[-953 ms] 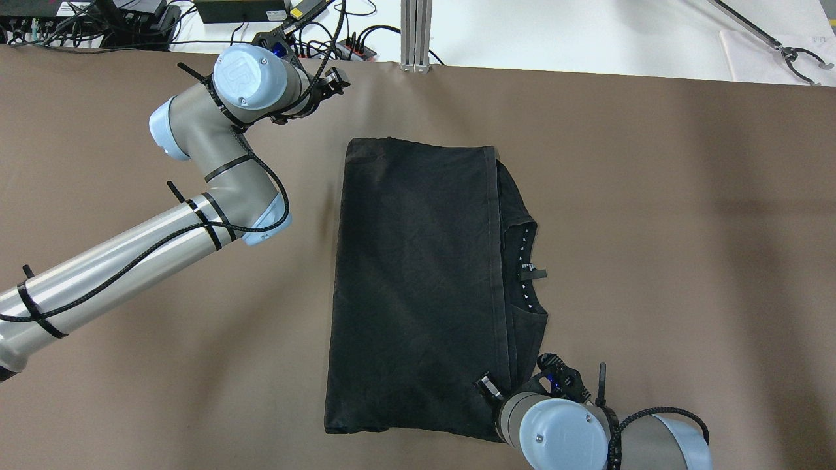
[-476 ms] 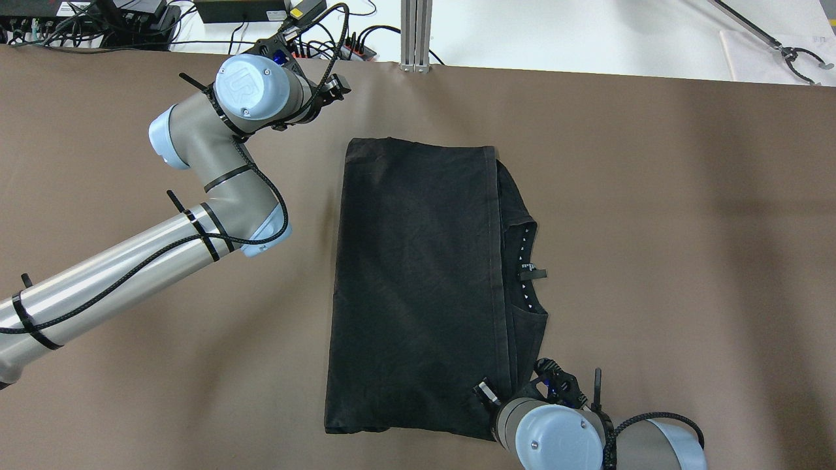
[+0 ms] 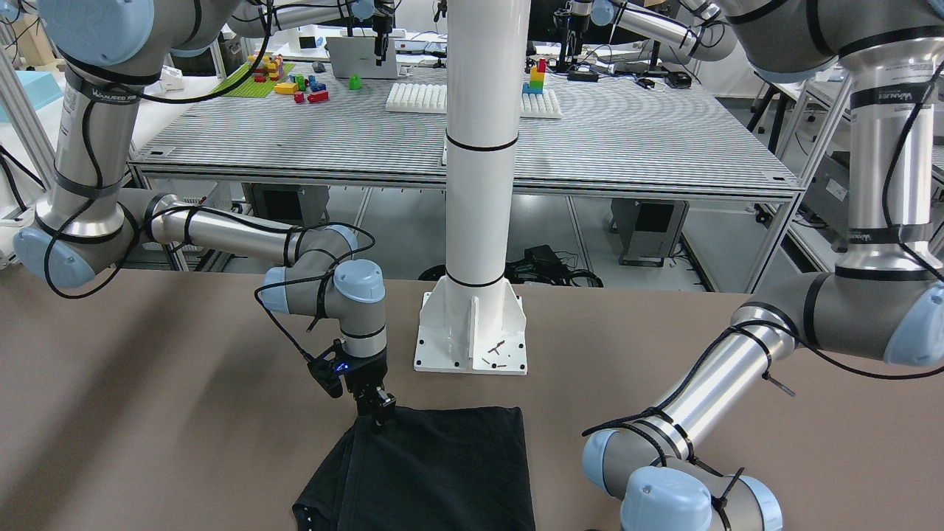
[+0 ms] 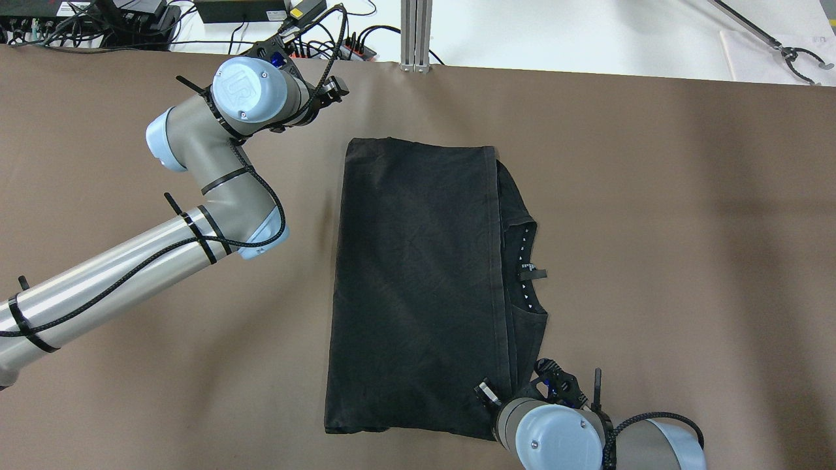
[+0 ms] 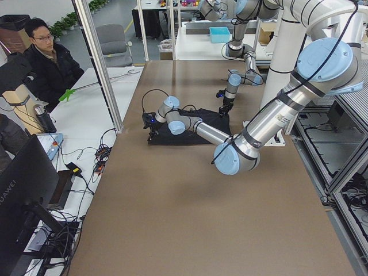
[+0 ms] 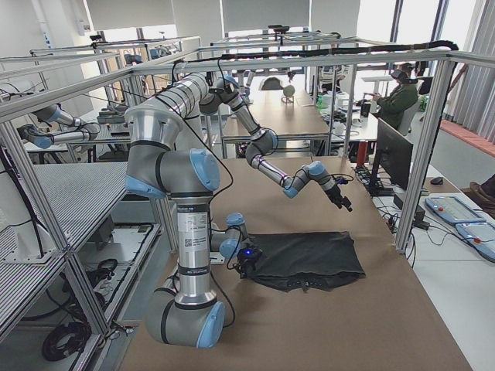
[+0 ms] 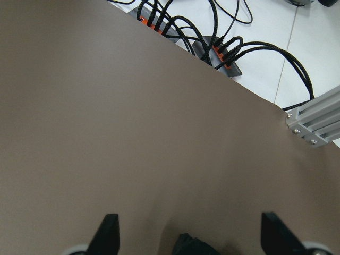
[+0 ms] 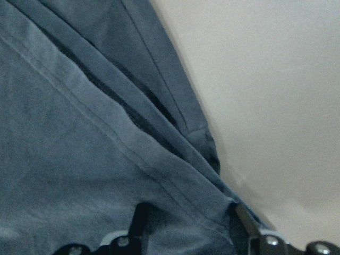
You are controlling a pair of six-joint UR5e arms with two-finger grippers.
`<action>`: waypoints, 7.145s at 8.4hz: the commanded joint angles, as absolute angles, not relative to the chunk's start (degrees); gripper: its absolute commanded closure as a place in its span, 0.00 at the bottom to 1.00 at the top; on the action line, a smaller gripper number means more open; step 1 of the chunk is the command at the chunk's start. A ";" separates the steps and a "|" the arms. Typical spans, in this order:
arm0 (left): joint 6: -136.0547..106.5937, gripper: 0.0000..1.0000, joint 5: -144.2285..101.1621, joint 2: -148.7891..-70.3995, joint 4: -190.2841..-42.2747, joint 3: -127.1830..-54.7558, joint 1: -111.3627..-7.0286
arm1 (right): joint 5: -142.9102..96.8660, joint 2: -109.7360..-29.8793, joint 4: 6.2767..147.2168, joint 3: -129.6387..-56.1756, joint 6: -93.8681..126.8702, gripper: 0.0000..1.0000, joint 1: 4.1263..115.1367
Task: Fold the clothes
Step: 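Grip the shirt's near corner with the right gripper and hold it, then lower the left gripper to the shirt's other near corner and grip it, then lift both near corners and fold them over toward the far edge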
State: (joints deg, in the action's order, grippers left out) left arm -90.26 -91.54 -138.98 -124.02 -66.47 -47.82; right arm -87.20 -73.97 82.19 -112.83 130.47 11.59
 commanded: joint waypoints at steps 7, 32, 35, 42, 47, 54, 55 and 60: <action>-90.53 0.06 -91.58 -138.87 -124.01 -66.71 -47.81 | -87.71 -74.18 82.52 -116.53 130.61 1.00 12.30; -121.00 0.13 -73.07 -107.24 -108.98 -115.05 -10.87 | -88.24 -73.92 87.45 -118.21 129.55 1.00 12.66; -127.25 0.36 -68.91 -104.59 -109.51 -113.74 -1.87 | -88.15 -74.00 87.45 -117.95 129.46 1.00 12.66; -130.34 0.57 -67.68 -107.84 -109.60 -110.31 0.09 | -88.15 -74.53 87.45 -117.60 129.46 1.00 12.57; -130.08 1.00 -68.11 -108.28 -109.60 -110.65 -1.93 | -88.07 -74.53 87.45 -117.60 129.38 1.00 12.66; -130.61 1.00 -70.47 -106.34 -106.88 -130.25 -7.07 | -92.86 -76.56 87.80 -127.62 129.64 1.00 19.99; -129.65 1.00 -78.84 -108.52 -106.88 -127.82 -15.47 | -98.47 -74.90 88.06 -126.57 129.46 1.00 27.17; -123.67 1.00 -93.86 -124.34 -107.75 -103.67 -36.63 | -106.26 -57.62 86.49 -102.20 118.50 1.00 43.05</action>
